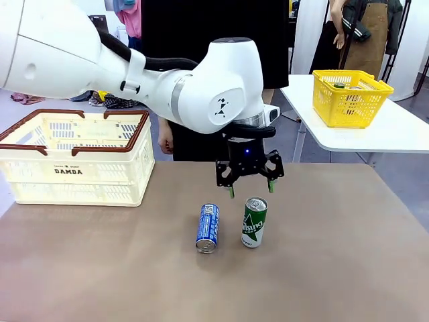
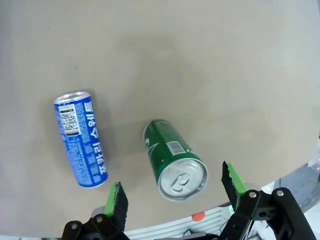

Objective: Place the drinks into the Shopping basket.
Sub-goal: Pick up one drink and place it into the Shopping basket.

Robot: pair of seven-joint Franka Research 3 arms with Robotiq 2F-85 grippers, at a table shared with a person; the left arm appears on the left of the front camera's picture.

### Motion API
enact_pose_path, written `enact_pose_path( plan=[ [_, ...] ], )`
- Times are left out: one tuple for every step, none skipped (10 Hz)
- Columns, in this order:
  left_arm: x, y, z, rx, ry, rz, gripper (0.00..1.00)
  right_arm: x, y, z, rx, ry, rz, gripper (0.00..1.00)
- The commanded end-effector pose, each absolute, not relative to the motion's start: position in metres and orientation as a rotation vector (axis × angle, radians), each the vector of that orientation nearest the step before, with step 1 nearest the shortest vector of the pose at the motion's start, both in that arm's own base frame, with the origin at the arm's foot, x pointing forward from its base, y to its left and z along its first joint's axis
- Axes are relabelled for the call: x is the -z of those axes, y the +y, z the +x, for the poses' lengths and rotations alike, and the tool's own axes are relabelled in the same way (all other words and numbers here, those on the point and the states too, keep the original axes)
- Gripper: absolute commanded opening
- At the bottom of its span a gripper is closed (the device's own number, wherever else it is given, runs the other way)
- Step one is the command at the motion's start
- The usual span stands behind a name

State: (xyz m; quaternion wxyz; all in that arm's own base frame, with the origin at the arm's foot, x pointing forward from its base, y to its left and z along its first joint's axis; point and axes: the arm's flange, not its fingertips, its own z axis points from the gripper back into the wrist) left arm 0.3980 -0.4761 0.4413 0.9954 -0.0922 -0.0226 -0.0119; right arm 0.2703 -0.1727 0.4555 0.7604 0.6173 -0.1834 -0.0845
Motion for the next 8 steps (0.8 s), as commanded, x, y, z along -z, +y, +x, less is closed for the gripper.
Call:
enact_pose_path(
  plan=[
    [-0.447,-0.488,0.4,0.033,-0.027,-0.138,1.0,-0.458,-0.173,0.272,0.177,-0.419,1.36,1.0],
    [-0.445,-0.49,0.402,0.04,-0.022,-0.129,1.0,-0.458,-0.173,0.272,0.177,-0.419,1.36,1.0],
    [-0.442,-0.492,0.404,0.056,-0.013,-0.132,1.0,-0.458,-0.173,0.272,0.177,-0.419,1.36,1.0],
    [-0.438,-0.494,0.405,0.058,-0.006,-0.13,1.0,-0.458,-0.173,0.272,0.177,-0.419,1.36,1.0],
    [-0.434,-0.496,0.405,0.054,-0.008,-0.109,1.0,-0.458,-0.173,0.272,0.177,-0.419,1.36,1.0],
    [-0.428,-0.495,0.407,0.052,0.013,-0.1,1.0,-0.458,-0.173,0.272,0.177,-0.419,1.36,1.0],
    [-0.42,-0.494,0.41,0.053,0.037,-0.1,1.0,-0.458,-0.173,0.272,0.177,-0.419,1.36,1.0],
    [-0.411,-0.495,0.414,0.059,0.062,-0.1,1.0,-0.458,-0.173,0.272,0.177,-0.419,1.36,1.0]
  ],
)
